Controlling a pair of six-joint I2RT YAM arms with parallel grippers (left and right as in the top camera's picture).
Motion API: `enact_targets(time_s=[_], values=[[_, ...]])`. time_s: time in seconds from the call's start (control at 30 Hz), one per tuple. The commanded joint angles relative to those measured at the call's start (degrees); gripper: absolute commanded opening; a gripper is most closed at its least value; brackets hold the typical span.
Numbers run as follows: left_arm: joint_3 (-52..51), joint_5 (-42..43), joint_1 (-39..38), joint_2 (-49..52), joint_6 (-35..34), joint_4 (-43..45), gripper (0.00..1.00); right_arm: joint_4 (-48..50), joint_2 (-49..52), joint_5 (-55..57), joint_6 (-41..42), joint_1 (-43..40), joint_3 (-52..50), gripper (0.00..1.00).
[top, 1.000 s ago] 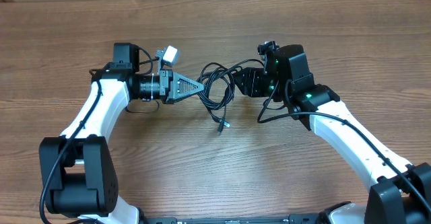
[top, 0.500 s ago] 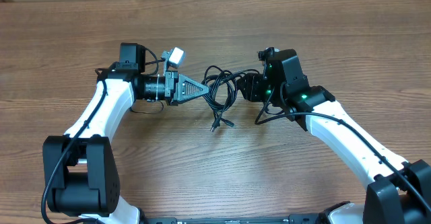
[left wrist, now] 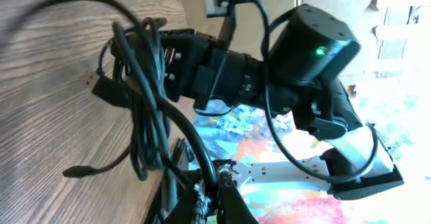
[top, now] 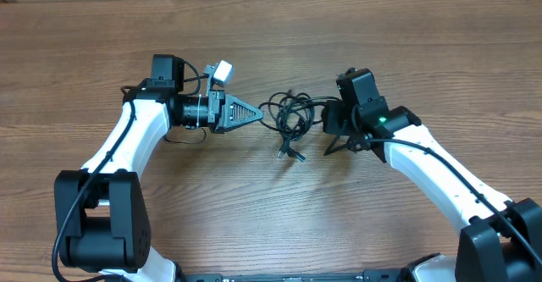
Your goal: Untangle cables
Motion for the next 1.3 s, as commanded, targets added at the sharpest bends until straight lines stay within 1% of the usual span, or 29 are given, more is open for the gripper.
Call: enact_targets(time_s=[0.0, 0.07, 0.17, 0.37, 0.47, 0.53, 0.67, 0.8, 0.83, 0.87, 0.9, 1.0, 1.07, 1.17, 1.2, 1.27], values=[[0.02, 4.52, 2.08, -0.52, 1.62, 0.02, 0.04, -1.29, 0.76, 7.63, 0.22, -3.48, 0.02, 0.49], [0.02, 2.34, 2.08, -0.52, 1.6, 0.02, 0.04, -1.57, 0.76, 4.33, -0.22, -4.39, 0.04, 0.49], [0.02, -3.8, 2.08, -0.52, 1.57, -0.31, 0.04, -1.6, 0.76, -1.55, -0.22, -4.81, 0.04, 0.48], [0.02, -20.72, 2.08, -0.52, 1.57, -4.02, 0.04, -1.62, 0.76, -9.49, -0.2, -4.74, 0.02, 0.43], [0.02, -31.54, 1.81, -0.52, 1.18, -5.09, 0.04, -1.88, 0.76, -13.46, -0.2, -4.74, 0.02, 0.42], [0.02, -37.48, 1.6, -0.52, 0.07, -5.92, 0.04, -1.88, 0.76, -18.03, -0.22, -4.74, 0.04, 0.42], [0.02, -41.86, 0.94, -0.52, -0.02, -6.47, 0.04, -1.88, 0.76, -24.83, -0.22, -4.68, 0.02, 0.42], [0.02, -45.72, -0.02, -0.52, -0.22, -6.62, 0.04, -1.88, 0.76, -26.8, -0.17, -3.76, 0.02, 0.42], [0.02, -47.23, -0.33, -0.52, -0.2, -6.69, 0.07, -1.88, 0.76, -26.75, -0.17, -3.26, 0.02, 0.42], [0.02, -48.74, -0.57, -0.52, -0.2, -6.91, 0.2, -1.88, 0.76, -26.75, -0.17, -2.8, 0.02, 0.42], [0.02, -50.4, -0.74, -0.52, -0.22, -6.99, 0.28, -1.86, 0.76, -26.75, -0.17, -2.27, 0.02, 0.42], [0.02, -54.18, -0.76, -0.52, -2.01, -7.63, 0.38, -1.86, 0.76, -26.75, -0.17, -0.76, 0.02, 0.42], [0.07, -56.11, -0.7, -0.55, -4.04, -7.72, 0.49, -1.77, 0.76, -26.73, -0.17, 0.5, 0.02, 0.42], [0.83, -58.95, -0.68, -0.55, -5.75, -8.79, 0.6, -1.4, 0.76, -26.75, -0.04, 2.21, 0.02, 0.42], [1.33, -60.37, -0.68, -0.55, -6.25, -9.64, 0.63, -1.31, 0.76, -26.75, 0.07, 2.62, 0.04, 0.42], [2.86, -65.18, -0.76, -0.57, -7.74, -12.09, 0.72, -1.16, 0.76, -26.73, 0.52, 3.45, 0.02, 0.42]])
